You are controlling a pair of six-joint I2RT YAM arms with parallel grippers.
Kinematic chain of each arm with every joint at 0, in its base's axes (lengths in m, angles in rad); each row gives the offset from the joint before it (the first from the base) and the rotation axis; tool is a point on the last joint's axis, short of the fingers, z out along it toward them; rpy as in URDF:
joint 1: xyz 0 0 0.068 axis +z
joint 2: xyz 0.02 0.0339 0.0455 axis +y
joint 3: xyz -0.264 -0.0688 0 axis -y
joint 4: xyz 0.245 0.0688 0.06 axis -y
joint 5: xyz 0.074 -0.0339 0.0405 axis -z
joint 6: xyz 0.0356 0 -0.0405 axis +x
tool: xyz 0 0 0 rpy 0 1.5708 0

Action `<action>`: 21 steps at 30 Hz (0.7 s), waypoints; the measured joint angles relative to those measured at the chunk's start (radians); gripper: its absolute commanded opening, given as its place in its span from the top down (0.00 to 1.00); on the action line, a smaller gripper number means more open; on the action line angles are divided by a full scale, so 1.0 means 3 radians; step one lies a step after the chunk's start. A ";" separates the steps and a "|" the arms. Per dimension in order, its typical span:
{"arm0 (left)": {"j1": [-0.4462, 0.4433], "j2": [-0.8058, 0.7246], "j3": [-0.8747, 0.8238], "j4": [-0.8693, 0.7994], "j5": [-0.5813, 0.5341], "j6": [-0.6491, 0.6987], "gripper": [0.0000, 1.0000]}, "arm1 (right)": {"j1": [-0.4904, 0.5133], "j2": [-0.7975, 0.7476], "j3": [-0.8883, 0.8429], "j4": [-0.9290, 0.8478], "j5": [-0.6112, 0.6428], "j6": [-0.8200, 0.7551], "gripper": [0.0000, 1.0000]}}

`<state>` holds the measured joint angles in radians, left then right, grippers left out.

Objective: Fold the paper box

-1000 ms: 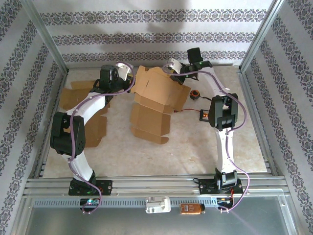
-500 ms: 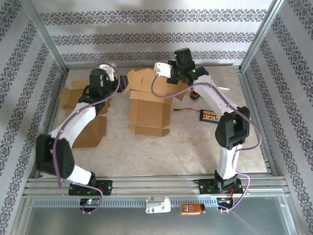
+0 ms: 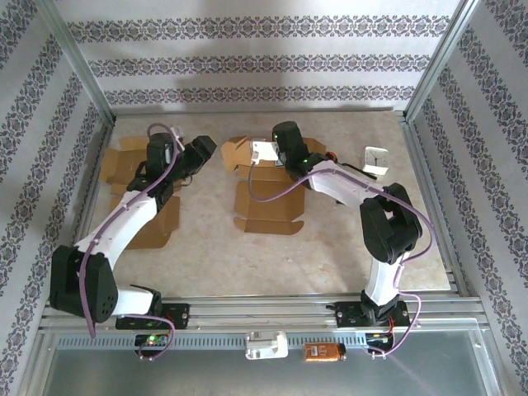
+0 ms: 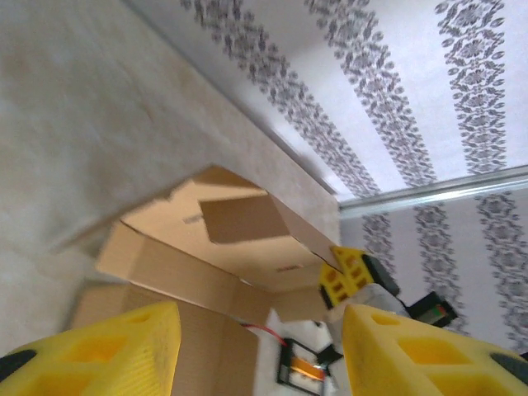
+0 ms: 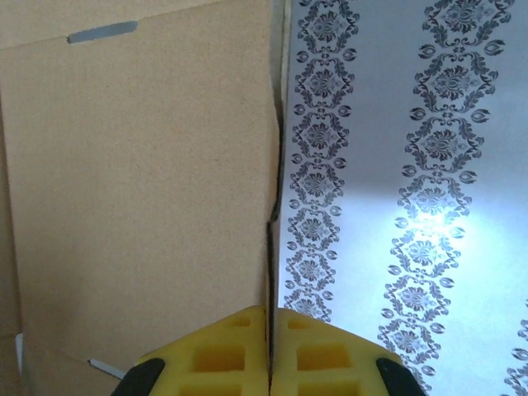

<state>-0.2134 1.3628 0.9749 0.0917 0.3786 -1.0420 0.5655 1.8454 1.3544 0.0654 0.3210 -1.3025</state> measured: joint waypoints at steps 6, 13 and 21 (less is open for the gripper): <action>-0.0244 0.0506 0.0009 0.0415 0.0203 -0.0459 0.41 | 0.0100 -0.0042 -0.0262 0.0412 0.0153 -0.0047 1.00; -0.0264 0.0765 0.0055 0.0526 0.0079 -0.0455 0.41 | 0.0198 -0.0084 -0.0540 0.0720 0.0252 -0.0041 1.00; -0.0264 0.1031 0.0057 0.0855 0.0047 -0.0472 0.42 | 0.0263 -0.0089 -0.0633 0.0786 0.0314 0.0000 0.97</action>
<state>-0.2928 1.6722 0.9920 0.3481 0.3927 -1.1835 0.6445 1.8187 1.1645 0.3012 0.4152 -1.3025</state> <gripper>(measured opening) 0.590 0.046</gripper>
